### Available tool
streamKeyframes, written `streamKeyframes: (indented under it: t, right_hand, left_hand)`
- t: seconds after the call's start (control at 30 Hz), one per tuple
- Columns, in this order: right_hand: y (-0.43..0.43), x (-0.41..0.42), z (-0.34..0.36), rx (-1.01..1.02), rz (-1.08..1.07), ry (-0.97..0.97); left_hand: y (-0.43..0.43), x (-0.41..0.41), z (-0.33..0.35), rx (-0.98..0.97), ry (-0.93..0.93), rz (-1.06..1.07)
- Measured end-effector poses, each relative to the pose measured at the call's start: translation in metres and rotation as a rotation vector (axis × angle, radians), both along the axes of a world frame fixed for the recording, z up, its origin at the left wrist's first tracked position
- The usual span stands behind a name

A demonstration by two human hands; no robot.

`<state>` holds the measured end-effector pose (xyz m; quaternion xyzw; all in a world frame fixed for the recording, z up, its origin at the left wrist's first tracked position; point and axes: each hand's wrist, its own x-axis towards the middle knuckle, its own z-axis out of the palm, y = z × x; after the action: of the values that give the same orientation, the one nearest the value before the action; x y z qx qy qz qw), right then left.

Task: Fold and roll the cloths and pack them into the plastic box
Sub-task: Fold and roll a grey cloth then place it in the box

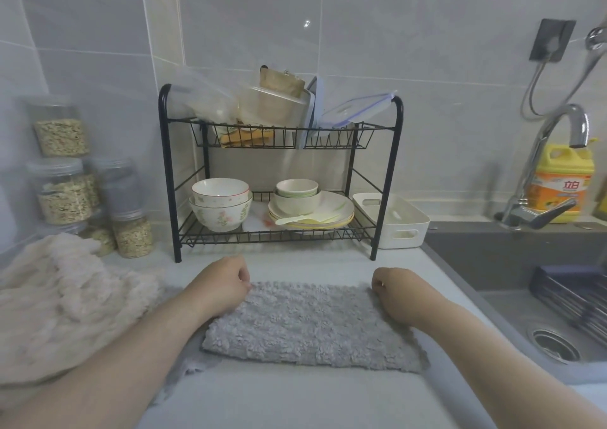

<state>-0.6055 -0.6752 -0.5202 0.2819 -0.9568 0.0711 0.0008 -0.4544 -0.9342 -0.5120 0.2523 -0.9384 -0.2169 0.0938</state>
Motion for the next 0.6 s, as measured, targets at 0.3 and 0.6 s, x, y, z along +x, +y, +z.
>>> streamKeyframes:
  t: [0.3,0.6]
  right_hand:
    - [0.029,0.07,-0.002,-0.156,0.36,0.16]
    - [0.036,0.091,-0.006,0.035,0.357,0.0]
  left_hand:
    - [0.06,0.048,0.0,-0.186,0.125,-0.34]
    - [0.064,0.056,-0.023,-0.239,-0.263,-0.392]
